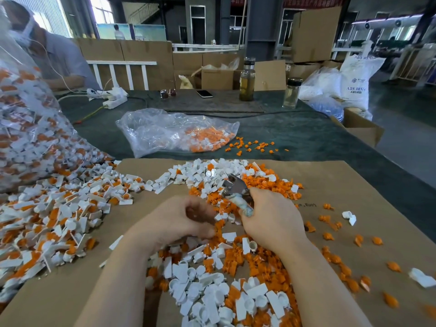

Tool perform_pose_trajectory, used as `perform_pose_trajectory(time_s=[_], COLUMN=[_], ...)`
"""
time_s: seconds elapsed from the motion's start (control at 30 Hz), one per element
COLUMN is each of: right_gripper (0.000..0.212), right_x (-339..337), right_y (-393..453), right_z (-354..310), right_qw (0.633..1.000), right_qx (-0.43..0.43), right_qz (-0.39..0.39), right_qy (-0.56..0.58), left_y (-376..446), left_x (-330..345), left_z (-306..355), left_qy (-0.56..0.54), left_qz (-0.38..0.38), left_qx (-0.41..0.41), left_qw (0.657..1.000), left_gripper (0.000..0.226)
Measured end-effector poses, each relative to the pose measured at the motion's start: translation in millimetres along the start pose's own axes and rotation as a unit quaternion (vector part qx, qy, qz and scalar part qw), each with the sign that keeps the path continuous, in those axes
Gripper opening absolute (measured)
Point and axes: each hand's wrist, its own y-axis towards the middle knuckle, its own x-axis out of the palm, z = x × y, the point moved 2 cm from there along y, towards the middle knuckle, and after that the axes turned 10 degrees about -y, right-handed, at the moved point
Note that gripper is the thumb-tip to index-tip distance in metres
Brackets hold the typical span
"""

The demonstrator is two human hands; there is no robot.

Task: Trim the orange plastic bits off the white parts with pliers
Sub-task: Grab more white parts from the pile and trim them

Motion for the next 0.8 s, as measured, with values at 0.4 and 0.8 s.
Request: perform_pose_trajectory(time_s=[0.4, 0.8], right_gripper=[0.023, 0.014], right_x=[11, 1], right_y=[2, 4], right_z=[-3, 14], right_qw=[0.999, 0.994], right_qx=[0.025, 0.089], right_qz=[-0.02, -0.028], right_qy=[-0.021, 0.064], left_y=[20, 25], left_x=[15, 11], left_z=[-5, -8], left_qy=[0.129, 0.114], left_qz=[0.108, 0.187], left_qx=[0.049, 0.054], left_qw=[0.985, 0.974], left_gripper=[0.005, 0.02])
